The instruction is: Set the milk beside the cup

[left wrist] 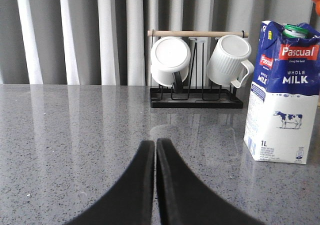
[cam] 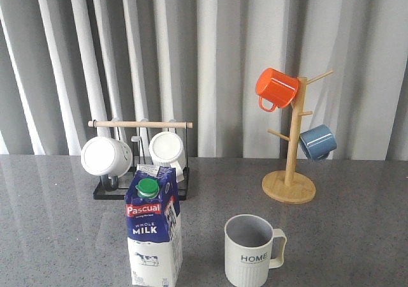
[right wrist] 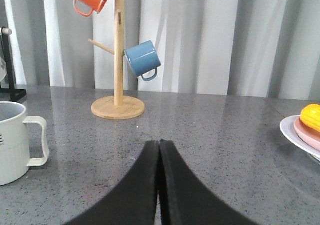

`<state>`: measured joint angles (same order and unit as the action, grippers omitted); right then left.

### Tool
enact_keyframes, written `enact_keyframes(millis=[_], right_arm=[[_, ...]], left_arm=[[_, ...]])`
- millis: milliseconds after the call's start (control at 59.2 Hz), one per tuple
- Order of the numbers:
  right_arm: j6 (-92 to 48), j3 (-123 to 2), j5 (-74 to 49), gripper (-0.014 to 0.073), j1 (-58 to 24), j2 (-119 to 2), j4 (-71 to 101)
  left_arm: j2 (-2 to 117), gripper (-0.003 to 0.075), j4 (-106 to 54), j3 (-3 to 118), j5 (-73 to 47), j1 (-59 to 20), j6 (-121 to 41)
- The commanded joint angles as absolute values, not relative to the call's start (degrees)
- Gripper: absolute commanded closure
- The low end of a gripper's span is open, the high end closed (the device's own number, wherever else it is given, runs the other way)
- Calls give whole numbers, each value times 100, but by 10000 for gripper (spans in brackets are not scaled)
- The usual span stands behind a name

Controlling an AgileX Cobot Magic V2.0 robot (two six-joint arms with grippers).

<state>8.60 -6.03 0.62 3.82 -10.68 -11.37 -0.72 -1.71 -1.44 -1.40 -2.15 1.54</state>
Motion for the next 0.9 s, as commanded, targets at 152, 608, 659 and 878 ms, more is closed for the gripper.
enact_keyframes(millis=[152,608,659,878], right_arm=[[784,-21,821,599,426,-506,-836],[-516,208,51,599,432,139,102],[-516,208,51,599,432,137,48],[-516,208,51,599,432,132,42]], left_arm=[[-130,728,-226,-55,298,-237,177],[-130,728,-226,-55,294,-237,177],[-130,728,-226,-55,294,-237,177],[-130,728,-226,-55,294,-237,177]])
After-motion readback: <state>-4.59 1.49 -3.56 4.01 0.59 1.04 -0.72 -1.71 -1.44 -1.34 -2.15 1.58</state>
